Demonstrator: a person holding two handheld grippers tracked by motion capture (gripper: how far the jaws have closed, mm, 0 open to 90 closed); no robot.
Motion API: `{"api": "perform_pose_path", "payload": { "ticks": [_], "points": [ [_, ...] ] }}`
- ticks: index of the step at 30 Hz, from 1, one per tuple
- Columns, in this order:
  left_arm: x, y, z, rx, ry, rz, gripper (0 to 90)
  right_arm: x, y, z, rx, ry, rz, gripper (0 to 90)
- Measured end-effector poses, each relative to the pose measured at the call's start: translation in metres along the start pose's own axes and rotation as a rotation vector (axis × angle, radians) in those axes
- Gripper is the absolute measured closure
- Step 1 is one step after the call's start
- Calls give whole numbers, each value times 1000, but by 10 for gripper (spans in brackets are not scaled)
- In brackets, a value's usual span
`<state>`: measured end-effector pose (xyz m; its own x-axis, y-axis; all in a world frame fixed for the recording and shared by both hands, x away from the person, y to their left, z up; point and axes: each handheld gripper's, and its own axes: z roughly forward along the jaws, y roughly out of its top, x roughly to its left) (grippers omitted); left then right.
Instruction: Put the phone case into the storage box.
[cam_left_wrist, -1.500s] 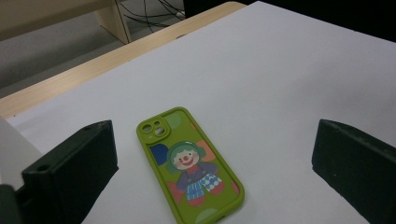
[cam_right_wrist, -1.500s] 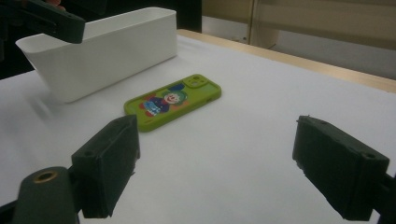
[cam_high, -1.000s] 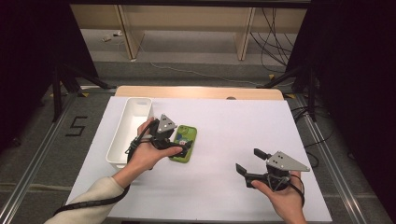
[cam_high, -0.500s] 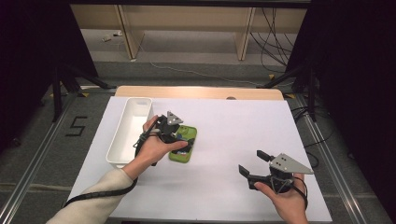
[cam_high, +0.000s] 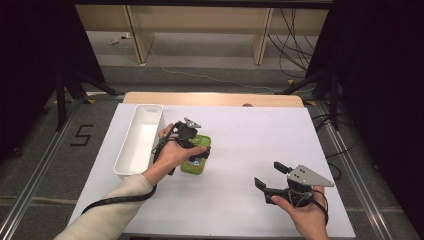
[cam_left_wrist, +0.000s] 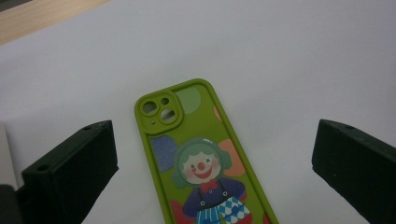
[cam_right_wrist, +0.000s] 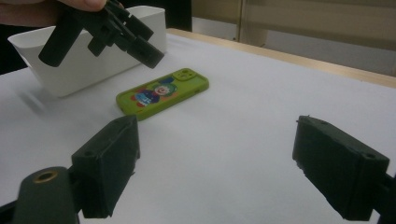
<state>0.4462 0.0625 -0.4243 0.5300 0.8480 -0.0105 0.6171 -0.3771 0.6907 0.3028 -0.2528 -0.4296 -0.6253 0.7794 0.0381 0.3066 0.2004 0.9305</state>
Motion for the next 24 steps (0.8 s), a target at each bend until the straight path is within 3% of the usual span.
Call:
{"api": "perform_pose_path", "payload": {
  "ticks": [16,24],
  "points": [
    [4,2,23,76,35,-48,0,-1,-1,1,4,2,2,162],
    [5,1,33,130,50,-51,0,0,-1,1,3,4,1,161]
  ]
}}
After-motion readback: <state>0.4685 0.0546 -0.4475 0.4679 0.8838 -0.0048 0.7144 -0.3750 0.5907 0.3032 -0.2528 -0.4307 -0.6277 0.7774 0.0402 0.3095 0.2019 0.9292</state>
